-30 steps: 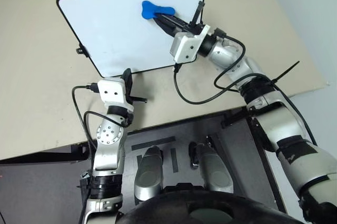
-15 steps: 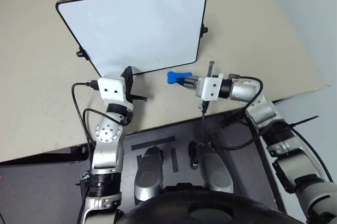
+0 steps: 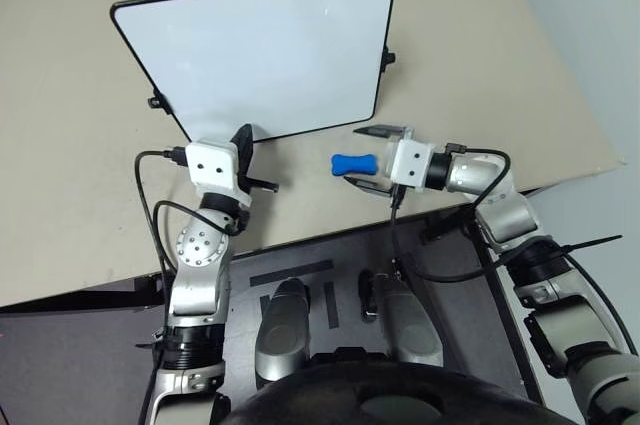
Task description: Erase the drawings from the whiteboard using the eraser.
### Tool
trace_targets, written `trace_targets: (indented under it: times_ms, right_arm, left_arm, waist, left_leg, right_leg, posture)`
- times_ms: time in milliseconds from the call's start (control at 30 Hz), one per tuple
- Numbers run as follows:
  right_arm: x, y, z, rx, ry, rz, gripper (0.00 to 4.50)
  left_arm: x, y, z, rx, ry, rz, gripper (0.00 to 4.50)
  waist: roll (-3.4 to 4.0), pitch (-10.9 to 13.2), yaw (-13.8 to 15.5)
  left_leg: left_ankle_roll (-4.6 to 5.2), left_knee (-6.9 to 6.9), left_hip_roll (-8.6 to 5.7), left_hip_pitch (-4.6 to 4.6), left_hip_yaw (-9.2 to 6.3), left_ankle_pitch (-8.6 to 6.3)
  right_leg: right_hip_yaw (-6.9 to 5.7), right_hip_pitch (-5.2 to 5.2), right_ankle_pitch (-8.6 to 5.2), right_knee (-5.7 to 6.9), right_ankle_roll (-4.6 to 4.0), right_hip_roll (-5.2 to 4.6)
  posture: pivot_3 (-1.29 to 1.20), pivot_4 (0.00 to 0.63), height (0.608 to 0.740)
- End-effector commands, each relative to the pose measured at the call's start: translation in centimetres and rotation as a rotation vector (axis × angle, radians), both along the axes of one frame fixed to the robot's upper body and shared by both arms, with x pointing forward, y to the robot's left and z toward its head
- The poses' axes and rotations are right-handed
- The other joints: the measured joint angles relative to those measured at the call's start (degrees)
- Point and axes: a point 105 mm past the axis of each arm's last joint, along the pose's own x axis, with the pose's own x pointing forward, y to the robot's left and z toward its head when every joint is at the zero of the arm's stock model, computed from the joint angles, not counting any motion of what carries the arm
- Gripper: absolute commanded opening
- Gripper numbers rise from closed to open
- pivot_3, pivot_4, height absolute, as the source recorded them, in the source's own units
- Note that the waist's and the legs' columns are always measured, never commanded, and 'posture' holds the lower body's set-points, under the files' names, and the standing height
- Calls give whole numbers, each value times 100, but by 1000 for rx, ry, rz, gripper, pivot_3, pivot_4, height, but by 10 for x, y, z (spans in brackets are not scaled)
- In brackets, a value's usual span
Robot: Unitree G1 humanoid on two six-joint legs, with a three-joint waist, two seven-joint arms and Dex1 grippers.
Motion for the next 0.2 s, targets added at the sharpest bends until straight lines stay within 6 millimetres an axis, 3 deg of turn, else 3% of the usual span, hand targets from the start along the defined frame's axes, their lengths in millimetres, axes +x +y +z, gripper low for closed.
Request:
trace_targets:
  times_ms: [33,200]
  right_arm:
    - [0,-4,20,105,-34,-37,4452]
    - [-7,0,24,200,37,-50,4452]
  left_arm:
    - [-5,7,16,14,-47,14,0]
    - [-6,9,18,32,-33,-4,0]
  waist:
    - [0,0,1]
    - [0,0,-2]
  left_leg:
    - [0,0,0,0,0,0]
    - [0,-1,0,2,-1,0]
  right_leg:
    - [0,0,0,0,0,0]
    - [0,0,0,2,0,1]
  posture:
    - [0,150,740]
    - [0,150,740]
